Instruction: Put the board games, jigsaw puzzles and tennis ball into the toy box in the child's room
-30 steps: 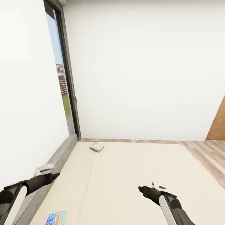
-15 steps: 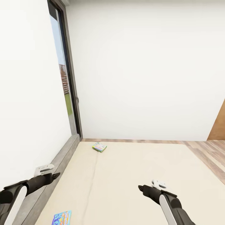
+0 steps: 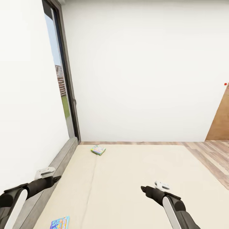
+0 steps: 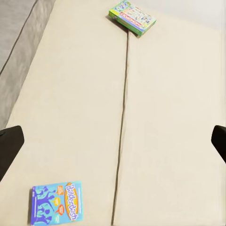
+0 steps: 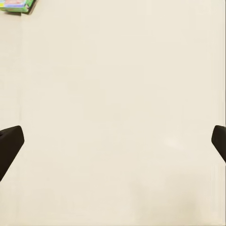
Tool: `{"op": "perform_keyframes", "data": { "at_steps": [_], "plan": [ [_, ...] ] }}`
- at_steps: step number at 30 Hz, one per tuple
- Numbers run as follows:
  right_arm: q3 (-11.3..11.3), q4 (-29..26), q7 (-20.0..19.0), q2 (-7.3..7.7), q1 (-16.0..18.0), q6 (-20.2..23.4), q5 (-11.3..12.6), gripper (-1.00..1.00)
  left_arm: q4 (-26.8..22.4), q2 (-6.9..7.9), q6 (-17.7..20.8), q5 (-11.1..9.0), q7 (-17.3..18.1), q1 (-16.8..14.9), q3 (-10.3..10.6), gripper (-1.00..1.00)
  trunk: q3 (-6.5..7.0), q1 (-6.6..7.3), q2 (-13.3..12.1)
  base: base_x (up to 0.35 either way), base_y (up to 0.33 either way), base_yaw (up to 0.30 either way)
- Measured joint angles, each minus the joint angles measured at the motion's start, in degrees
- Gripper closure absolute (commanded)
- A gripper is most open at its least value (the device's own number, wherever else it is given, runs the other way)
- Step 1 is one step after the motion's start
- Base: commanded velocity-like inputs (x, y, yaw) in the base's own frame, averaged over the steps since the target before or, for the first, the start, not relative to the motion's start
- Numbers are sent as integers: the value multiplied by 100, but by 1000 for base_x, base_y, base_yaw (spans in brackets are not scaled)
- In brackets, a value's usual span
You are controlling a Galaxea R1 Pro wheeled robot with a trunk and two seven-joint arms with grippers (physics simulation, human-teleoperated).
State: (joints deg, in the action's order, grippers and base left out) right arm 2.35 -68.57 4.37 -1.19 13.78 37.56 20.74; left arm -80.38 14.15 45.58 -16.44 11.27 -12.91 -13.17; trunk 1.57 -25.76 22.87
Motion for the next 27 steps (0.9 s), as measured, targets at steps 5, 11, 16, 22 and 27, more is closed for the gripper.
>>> {"op": "perform_keyframes", "data": {
  "at_steps": [5, 11, 16, 22, 27],
  "plan": [
    [8, -4, 0, 0, 0, 0, 0, -100, -1, 0, 0, 0, 0, 0, -1, -100, 0, 0, 0, 0, 0, -119],
    [0, -14, 0, 0, 1, 0, -6, -100, -1, -1, 0, -2, 0, 1, -1, -100, 0, 0, 0, 0, 0, -34],
    [-3, -17, 0, 0, 1, 0, -7, -100, -2, 0, 0, -1, 0, 2, -1, -100, 0, 0, 0, 0, 0, -7],
    [-19, -18, 0, 0, 1, -1, -7, -100, -2, 0, 1, -2, 0, 2, -1, -100, 0, 1, 1, 45, 15, -2],
    [-29, -18, 0, 0, 1, 0, -7, -100, -2, -2, 1, -2, 0, 0, -1, -100, 0, 0, 0, 64, 18, 0]
  ]
}}
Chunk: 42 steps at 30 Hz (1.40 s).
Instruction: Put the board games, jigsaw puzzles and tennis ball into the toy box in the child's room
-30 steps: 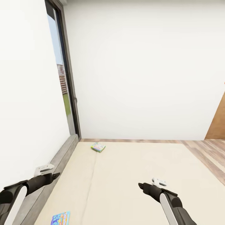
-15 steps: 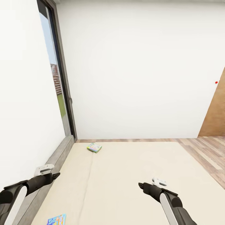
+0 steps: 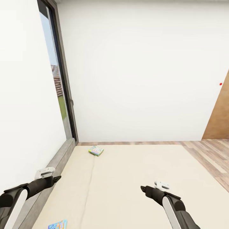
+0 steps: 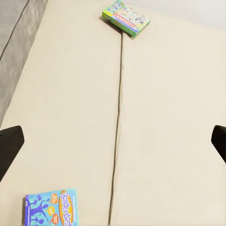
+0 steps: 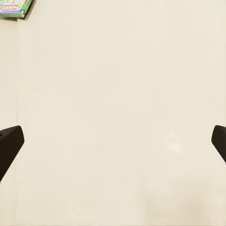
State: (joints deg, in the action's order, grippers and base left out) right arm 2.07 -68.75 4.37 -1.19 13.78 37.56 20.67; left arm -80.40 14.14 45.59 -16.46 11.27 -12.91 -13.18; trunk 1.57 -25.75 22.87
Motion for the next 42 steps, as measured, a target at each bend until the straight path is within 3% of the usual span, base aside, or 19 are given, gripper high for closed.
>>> {"op": "perform_keyframes", "data": {
  "at_steps": [21, 29, 36, 42],
  "plan": [
    [-16, -7, 0, 3, 0, 0, 0, -100, 99, -19, 31, 38, -36, -6, 13, -100, 0, -1, 0, 4, 1, 0],
    [25, -86, -3, 13, -30, 28, 3, -100, 759, -24, 22, 48, -57, -196, 27, -100, -36, -1, -1, 0, 0, 0],
    [44, -1080, -105, 17, -40, 503, 85, -100, 1563, -24, -26, 190, -54, -538, 36, -100, -96, -1, -1, 0, 0, 0],
    [49, -1903, -461, 19, -157, 971, 320, -100, 1787, -36, -47, 460, -49, -639, 33, -100, -152, -1, 0, 0, 0, 0]
  ]
}}
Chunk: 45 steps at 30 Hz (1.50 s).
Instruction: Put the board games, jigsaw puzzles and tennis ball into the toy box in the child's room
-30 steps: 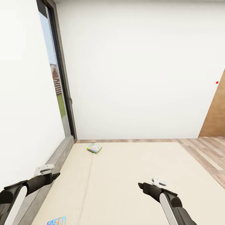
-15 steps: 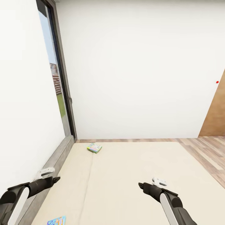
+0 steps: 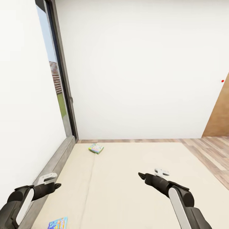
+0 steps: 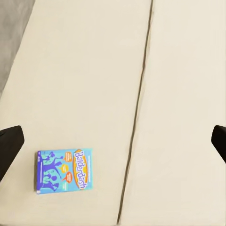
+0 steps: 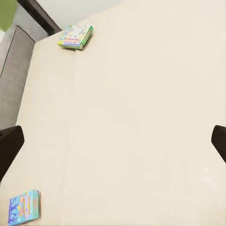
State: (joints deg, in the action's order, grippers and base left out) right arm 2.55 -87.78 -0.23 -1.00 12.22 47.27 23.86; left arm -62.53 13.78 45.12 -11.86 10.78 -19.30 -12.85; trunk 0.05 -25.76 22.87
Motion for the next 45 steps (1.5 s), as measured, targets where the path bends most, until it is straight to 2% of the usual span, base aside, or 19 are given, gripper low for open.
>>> {"op": "perform_keyframes", "data": {
  "at_steps": [3, 6, 8, 13, 16, 21, 24, 29, 45],
  "plan": [
    [30, -187, -347, 5, -64, 223, 220, -100, 46, -3, -9, 128, 5, -17, -4, -100, -28, 0, 0, 0, 0, 0],
    [162, -274, -902, 4, -94, 390, 495, -100, 137, -13, -22, 194, 8, -18, 0, -100, -53, 0, -2, 0, 0, 0],
    [222, -295, -1235, 6, -102, 460, 587, -100, 228, -15, -68, 218, 10, -18, 4, -100, -70, 1, -4, 0, 0, 0],
    [374, -313, -1928, 29, -115, 662, 658, -100, 431, -10, -253, 234, 11, -22, 10, -100, -113, 1, -7, 0, 0, 0],
    [582, -316, -2603, 82, -119, 761, 663, -100, 560, -12, -358, 248, 11, -23, 6, -100, -138, 2, -9, 0, 0, 0],
    [685, -314, -3249, 145, -120, 797, 654, -100, 633, -16, -558, 247, 8, -24, 7, -100, -185, 2, -9, 0, 0, 0],
    [706, -306, -3465, 211, -121, 801, 644, -100, 659, -16, -626, 248, 5, -25, 8, -100, -213, 2, -9, 0, 0, 0],
    [718, -294, -3575, 260, -121, 804, 642, -100, 672, -21, -668, 248, 1, -25, 5, -100, -260, 1, -9, 0, 0, 0],
    [716, -274, -3591, 271, -121, 790, 595, -100, 677, -23, -712, 253, 6, -25, 9, -100, -409, 1, -9, 0, 0, 0]
  ]
}}
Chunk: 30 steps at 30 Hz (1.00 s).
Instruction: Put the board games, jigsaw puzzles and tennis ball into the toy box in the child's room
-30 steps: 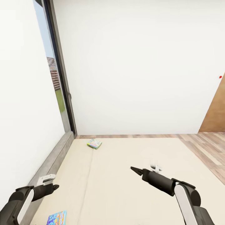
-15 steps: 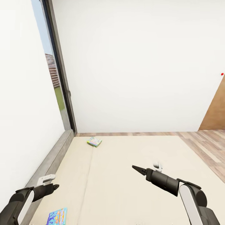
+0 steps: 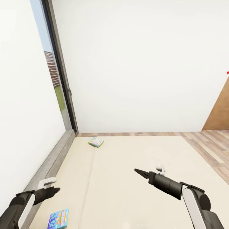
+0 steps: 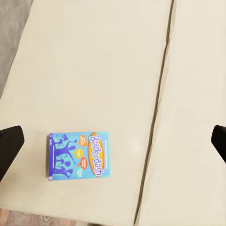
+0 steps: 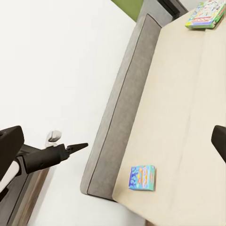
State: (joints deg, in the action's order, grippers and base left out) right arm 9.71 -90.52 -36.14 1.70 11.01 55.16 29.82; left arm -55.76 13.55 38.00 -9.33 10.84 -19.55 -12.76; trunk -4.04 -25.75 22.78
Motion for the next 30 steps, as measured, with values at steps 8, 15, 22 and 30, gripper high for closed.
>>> {"op": "perform_keyframes", "data": {
  "at_steps": [8, 15, 22, 30],
  "plan": [
    [-18, 8, 24, -11, 0, -21, -29, -100, 0, -7, -5, -4, 4, 0, 8, -100, -75, 0, 0, 0, 0, 0],
    [-42, 16, 36, -45, 0, -60, -38, -100, 0, -7, -6, -13, 17, 0, 12, -100, -140, 0, 0, 0, 0, 0],
    [-46, 16, 42, -61, 0, -76, -44, -100, 0, 3, -10, -10, 16, 0, 13, -100, -206, 0, 0, 0, 0, 0],
    [-25, 19, 26, -16, 0, -72, -37, -100, 0, 1, -15, -10, 12, 0, 13, -100, -281, 0, 1, 0, 0, 0]
  ]
}}
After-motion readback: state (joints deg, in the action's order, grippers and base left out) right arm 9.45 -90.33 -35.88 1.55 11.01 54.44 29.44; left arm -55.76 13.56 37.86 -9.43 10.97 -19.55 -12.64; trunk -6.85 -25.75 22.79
